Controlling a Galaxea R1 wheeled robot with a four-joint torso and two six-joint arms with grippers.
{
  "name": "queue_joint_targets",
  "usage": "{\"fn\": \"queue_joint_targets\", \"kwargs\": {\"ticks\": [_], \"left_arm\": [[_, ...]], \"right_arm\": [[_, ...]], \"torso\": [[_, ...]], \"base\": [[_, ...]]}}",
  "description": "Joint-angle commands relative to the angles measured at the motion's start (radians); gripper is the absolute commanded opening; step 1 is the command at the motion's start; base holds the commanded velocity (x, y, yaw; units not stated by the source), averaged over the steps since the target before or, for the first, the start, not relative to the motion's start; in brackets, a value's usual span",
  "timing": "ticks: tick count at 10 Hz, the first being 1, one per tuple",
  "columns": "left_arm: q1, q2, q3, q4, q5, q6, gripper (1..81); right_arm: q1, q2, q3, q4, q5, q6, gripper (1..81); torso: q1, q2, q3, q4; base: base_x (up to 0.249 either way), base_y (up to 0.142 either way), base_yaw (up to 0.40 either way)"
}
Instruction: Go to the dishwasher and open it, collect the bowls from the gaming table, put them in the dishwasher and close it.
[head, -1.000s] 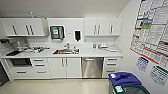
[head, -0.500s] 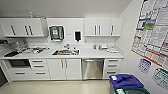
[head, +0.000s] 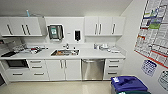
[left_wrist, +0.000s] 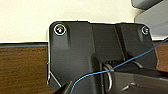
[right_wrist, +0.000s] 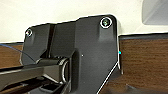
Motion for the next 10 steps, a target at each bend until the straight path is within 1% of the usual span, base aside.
{"fn": "queue_joint_targets", "kwargs": {"ticks": [1,10], "left_arm": [[-0.043,-0.019,-0.004,0.009,0.048,0.004,81.1],[-0.043,-0.019,-0.004,0.006,0.048,0.004,81.1]], "right_arm": [[0.043,-0.021,0.009,-0.007,-0.052,0.001,81.1],[0.043,-0.018,0.009,-0.007,-0.052,0.001,81.1]], "torso": [[0.0,0.0,0.0,0.0],[-0.002,-0.001,0.0,0.0]], "base": [[0.126,0.0,0.0],[0.129,0.0,0.0]]}}
